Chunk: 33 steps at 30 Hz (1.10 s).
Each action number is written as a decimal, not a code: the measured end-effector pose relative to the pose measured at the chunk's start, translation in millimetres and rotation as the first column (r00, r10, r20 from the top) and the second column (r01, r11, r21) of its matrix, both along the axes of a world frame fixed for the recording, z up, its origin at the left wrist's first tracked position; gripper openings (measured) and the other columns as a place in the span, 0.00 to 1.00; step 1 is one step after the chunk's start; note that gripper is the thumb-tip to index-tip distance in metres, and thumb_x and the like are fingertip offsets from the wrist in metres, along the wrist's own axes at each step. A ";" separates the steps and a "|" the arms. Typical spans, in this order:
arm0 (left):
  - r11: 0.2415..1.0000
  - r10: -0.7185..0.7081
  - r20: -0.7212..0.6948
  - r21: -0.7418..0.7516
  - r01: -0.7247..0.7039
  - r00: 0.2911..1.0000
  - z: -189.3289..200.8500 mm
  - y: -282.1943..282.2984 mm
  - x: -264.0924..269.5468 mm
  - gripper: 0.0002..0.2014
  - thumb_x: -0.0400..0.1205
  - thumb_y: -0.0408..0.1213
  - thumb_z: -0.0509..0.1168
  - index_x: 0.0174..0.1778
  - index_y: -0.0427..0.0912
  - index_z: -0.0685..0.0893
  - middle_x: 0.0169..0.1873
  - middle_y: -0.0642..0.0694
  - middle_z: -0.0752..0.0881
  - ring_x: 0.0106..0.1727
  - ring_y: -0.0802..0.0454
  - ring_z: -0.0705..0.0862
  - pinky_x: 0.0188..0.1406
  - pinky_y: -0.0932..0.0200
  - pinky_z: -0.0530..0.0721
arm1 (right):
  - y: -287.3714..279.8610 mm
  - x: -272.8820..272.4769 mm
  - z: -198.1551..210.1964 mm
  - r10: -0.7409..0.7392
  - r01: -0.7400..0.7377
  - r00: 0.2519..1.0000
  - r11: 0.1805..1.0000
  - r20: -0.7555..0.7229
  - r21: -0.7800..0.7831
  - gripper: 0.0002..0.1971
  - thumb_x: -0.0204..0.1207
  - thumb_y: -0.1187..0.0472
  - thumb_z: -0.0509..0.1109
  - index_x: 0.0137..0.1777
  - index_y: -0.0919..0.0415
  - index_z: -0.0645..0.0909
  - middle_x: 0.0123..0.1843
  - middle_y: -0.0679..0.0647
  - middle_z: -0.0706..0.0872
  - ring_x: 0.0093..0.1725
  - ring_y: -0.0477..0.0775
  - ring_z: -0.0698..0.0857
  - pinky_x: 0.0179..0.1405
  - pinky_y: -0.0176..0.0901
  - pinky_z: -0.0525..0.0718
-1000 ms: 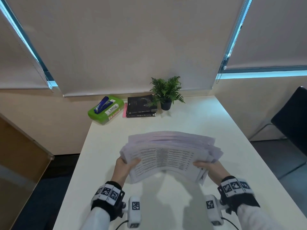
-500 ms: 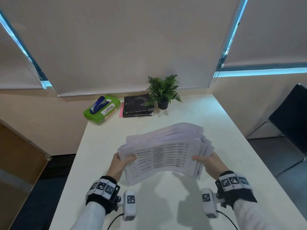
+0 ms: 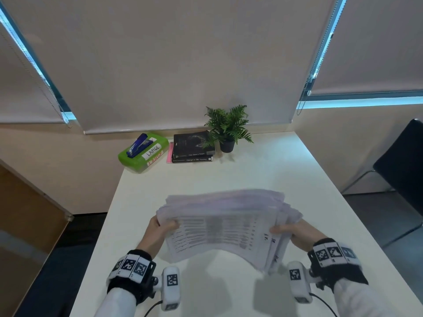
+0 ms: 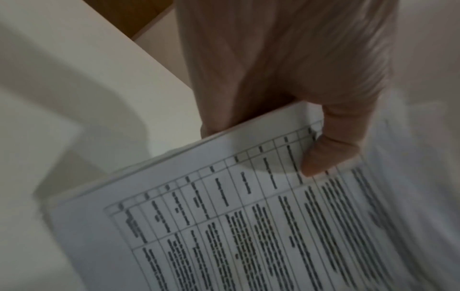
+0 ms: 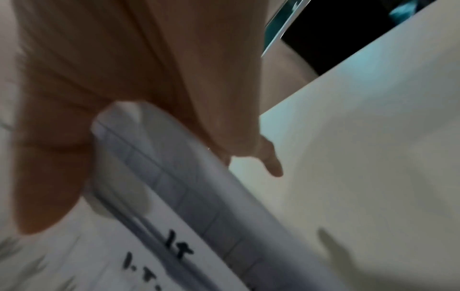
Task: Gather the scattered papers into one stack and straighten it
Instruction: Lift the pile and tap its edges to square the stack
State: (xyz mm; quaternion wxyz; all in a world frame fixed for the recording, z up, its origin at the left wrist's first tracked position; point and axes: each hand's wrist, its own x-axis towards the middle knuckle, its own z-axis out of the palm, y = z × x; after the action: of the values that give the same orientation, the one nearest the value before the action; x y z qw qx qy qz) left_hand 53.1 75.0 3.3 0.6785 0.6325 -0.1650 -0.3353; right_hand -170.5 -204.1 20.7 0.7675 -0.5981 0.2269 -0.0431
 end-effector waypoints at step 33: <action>0.977 0.212 0.043 0.027 -0.213 0.976 9.8 -4.8 -27.5 0.15 0.67 0.38 0.62 0.48 0.40 0.83 0.38 0.47 0.89 0.41 0.51 0.87 0.37 0.57 0.82 | 59.7 2.3 -12.4 -0.441 0.444 0.890 0.896 -0.116 -0.002 0.38 0.61 0.69 0.80 0.67 0.55 0.64 0.63 0.63 0.80 0.59 0.62 0.83 0.61 0.65 0.81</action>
State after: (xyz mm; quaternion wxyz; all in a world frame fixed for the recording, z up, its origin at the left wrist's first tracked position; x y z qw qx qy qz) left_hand 25.5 70.2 13.1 0.6968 0.6638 -0.1047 -0.2508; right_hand -168.3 -144.3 8.3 0.7305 -0.5230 0.4006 -0.1798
